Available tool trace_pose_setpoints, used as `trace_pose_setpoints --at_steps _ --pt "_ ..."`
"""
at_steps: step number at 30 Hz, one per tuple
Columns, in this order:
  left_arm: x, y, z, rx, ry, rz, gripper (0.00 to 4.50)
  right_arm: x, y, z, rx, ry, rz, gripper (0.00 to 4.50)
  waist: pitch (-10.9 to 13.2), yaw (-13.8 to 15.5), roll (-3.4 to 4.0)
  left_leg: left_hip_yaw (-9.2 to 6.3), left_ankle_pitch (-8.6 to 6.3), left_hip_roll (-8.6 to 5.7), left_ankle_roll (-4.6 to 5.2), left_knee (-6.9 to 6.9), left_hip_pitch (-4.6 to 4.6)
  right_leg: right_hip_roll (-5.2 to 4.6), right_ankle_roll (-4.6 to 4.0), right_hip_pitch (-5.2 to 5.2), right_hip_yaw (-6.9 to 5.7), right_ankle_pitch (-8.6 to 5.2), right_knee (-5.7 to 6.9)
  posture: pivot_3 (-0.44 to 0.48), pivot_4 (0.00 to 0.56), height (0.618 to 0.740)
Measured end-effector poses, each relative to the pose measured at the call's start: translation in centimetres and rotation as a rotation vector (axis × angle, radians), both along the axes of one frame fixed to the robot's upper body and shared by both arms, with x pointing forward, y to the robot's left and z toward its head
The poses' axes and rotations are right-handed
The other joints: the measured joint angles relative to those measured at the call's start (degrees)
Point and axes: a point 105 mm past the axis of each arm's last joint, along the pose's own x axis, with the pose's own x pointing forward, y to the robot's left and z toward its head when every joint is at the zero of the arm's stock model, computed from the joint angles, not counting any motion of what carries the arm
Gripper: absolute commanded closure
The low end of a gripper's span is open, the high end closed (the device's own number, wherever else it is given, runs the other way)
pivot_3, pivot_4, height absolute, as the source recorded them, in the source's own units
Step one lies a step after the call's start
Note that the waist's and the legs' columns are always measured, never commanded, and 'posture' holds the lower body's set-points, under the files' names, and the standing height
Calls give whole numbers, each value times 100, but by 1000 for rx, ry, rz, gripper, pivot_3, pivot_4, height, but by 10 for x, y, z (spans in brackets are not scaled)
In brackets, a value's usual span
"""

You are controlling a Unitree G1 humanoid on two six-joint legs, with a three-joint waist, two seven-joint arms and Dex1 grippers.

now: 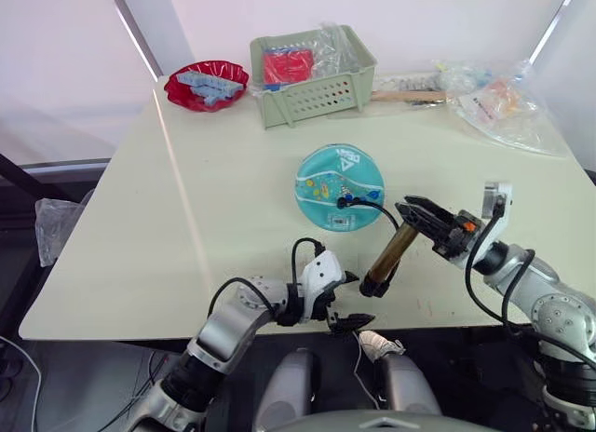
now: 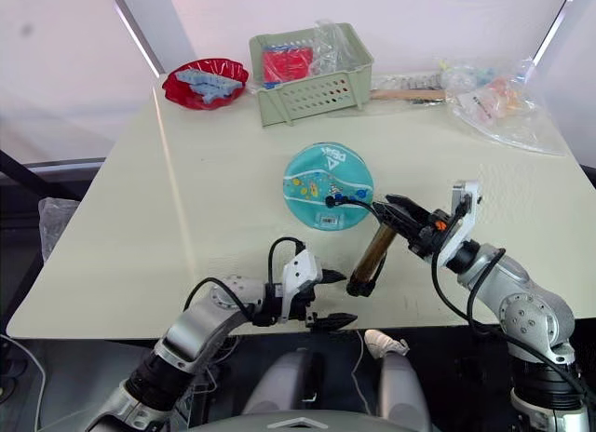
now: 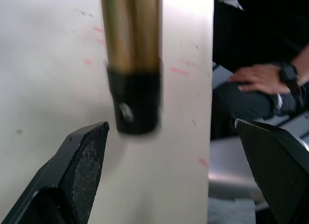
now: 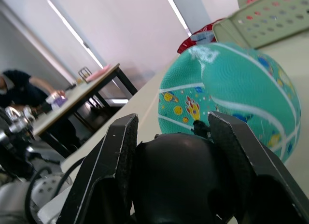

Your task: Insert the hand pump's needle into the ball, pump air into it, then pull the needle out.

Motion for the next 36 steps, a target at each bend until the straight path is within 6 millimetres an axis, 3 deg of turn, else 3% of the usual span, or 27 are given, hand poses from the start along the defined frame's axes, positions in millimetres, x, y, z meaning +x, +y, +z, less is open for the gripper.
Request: trace_pose_setpoints --at_steps 7,14,21,29,36 --pt "-4 24 -11 68 30 -62 34 -4 11 9 -94 -94 48 2671 1 0 1 -2 0 0 0 2 -9 -1 1 -6 -2 0 0 0 150 737" --pt "14 41 -8 66 -6 -64 34 -17 25 19 -255 -250 147 2671 1 5 1 -6 0 0 0 4 -12 0 18 -7 -7 10 -2 0 150 737" --pt "31 27 1 1 -92 -83 34 -26 36 22 -289 -325 229 2671 2 8 0 -7 0 -2 0 9 -16 -1 22 -7 -9 13 -1 0 150 737" --pt "36 -1 -1 -35 -141 -149 34 -33 43 20 -299 -358 298 2671 3 12 -1 -11 0 -2 0 17 -19 -1 24 -6 -13 15 1 0 150 737" --pt "41 -10 1 -68 -157 -158 34 -36 43 20 -297 -374 321 2671 2 2 -1 -12 0 -2 0 19 -19 0 24 -6 -13 15 3 0 150 737"
